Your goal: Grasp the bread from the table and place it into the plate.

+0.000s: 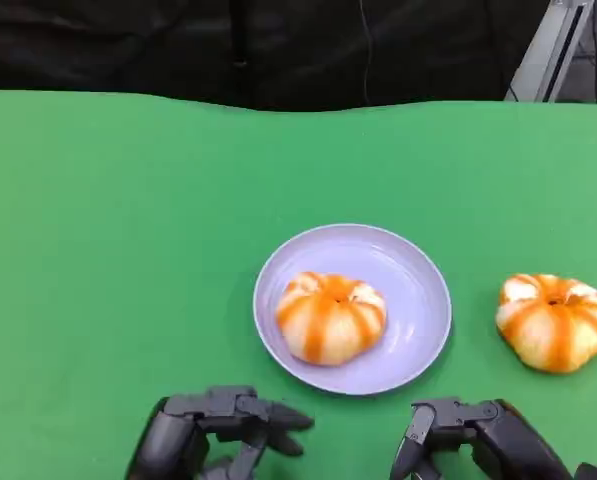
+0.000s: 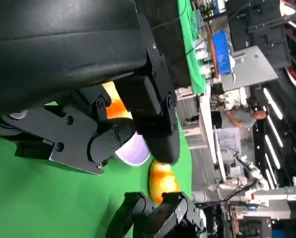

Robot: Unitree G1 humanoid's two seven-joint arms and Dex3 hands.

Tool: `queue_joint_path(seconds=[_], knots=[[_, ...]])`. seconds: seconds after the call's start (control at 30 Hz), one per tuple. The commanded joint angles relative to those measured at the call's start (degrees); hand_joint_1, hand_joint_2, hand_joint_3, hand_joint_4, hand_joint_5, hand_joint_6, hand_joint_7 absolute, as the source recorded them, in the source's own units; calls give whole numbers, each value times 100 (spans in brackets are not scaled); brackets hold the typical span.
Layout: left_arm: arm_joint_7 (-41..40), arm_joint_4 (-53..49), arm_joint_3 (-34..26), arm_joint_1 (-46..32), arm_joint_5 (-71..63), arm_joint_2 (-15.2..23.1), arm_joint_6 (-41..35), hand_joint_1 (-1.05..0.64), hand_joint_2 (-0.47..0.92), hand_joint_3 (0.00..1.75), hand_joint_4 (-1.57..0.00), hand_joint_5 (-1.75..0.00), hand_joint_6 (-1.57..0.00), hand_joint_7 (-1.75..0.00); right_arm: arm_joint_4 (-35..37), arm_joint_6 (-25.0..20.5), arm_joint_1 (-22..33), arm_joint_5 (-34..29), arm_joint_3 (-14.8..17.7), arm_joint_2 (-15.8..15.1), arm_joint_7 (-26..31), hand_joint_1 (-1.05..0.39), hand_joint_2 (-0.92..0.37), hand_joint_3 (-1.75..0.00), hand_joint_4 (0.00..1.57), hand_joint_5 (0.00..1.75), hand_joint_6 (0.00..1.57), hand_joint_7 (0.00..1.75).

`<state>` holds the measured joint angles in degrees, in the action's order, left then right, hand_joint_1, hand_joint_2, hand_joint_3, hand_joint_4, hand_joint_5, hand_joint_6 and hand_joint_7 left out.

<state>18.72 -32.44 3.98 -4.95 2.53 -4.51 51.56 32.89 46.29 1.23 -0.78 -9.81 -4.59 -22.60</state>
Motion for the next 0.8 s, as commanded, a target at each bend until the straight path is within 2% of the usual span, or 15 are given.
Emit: queue_joint_path(seconds=[0.03,0.17,0.27,0.8], knots=[[16,-71,59,26,31,93,105,-10,54,109,-93,-143,-100,-110,-132,-88,118,126,35,-78,-45,-13,-61,-98,82,148,86,119],[0,-96,123,17,9,94,99,-12,52,112,-89,-155,-91,-129,-220,-130,168,136,33,-92,-55,-13,-61,-98,82,147,86,119],[13,-137,169,19,-3,88,110,-12,51,117,-87,-161,-87,-136,-257,-119,197,123,41,-115,-53,-13,-61,-98,83,148,86,119],[-109,-137,317,82,-169,55,38,-14,46,127,-82,-165,-83,-142,-451,-205,175,318,153,-272,-173,-12,-60,-98,82,148,87,117]])
